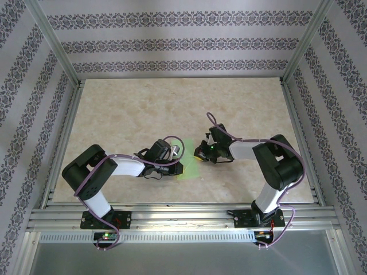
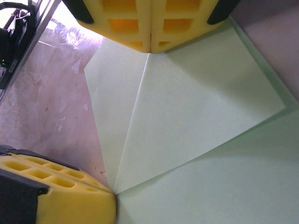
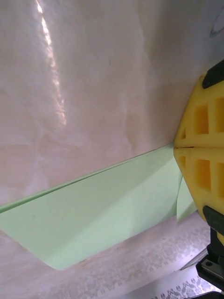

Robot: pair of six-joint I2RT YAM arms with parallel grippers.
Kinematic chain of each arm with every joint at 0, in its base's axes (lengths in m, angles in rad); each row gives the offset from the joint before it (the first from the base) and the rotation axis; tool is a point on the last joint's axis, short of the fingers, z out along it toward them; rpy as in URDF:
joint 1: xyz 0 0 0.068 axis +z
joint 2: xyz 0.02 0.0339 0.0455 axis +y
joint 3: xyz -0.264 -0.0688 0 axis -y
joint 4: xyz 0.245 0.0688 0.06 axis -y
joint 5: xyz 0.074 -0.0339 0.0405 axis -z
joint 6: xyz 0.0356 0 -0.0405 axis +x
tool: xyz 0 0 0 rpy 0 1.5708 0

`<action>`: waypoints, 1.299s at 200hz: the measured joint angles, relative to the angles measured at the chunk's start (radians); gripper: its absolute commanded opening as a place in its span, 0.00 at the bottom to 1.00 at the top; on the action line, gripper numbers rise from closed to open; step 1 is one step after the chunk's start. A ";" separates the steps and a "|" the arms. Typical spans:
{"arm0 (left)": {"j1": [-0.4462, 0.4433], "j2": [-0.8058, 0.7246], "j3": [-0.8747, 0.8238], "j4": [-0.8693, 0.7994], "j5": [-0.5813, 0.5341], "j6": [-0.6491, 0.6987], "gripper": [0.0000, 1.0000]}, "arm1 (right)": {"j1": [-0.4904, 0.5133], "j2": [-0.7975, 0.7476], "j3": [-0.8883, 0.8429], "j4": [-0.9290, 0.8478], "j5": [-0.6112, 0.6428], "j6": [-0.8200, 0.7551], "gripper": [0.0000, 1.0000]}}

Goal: Fold a paper plane with a square sheet of paper (pick it up from the middle)
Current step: Fold the triangle a second time at the center of the table.

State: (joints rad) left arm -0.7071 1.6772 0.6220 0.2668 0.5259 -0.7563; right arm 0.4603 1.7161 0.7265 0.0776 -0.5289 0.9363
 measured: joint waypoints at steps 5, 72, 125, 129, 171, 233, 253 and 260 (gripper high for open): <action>0.000 -0.001 0.000 -0.001 0.000 0.001 0.00 | 0.000 -0.005 0.000 -0.004 0.010 -0.001 0.00; 0.000 -0.020 0.000 -0.046 -0.005 0.031 0.00 | 0.062 -0.094 0.000 -0.015 0.026 -0.020 0.00; 0.000 -0.032 0.000 -0.075 -0.008 0.042 0.00 | 0.099 -0.016 0.000 -0.014 0.001 -0.021 0.00; 0.000 -0.033 0.000 -0.076 -0.008 0.042 0.00 | 0.099 -0.011 0.000 -0.015 0.002 -0.021 0.00; 0.000 -0.034 0.000 -0.077 -0.008 0.042 0.00 | 0.098 -0.006 0.000 -0.015 0.010 -0.021 0.00; 0.000 -0.035 0.000 -0.080 -0.010 0.042 0.00 | 0.111 -0.023 0.005 -0.002 -0.011 -0.038 0.00; 0.000 -0.037 0.000 -0.084 -0.011 0.042 0.00 | 0.114 -0.016 0.008 0.001 -0.011 -0.045 0.00; 0.000 -0.037 0.000 -0.084 -0.011 0.041 0.00 | 0.114 -0.010 0.009 0.000 -0.010 -0.046 0.00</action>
State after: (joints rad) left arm -0.7071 1.6398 0.6220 0.1829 0.5152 -0.7151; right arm 0.5743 1.7058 0.7357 0.0772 -0.5392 0.8906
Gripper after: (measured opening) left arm 0.038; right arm 0.044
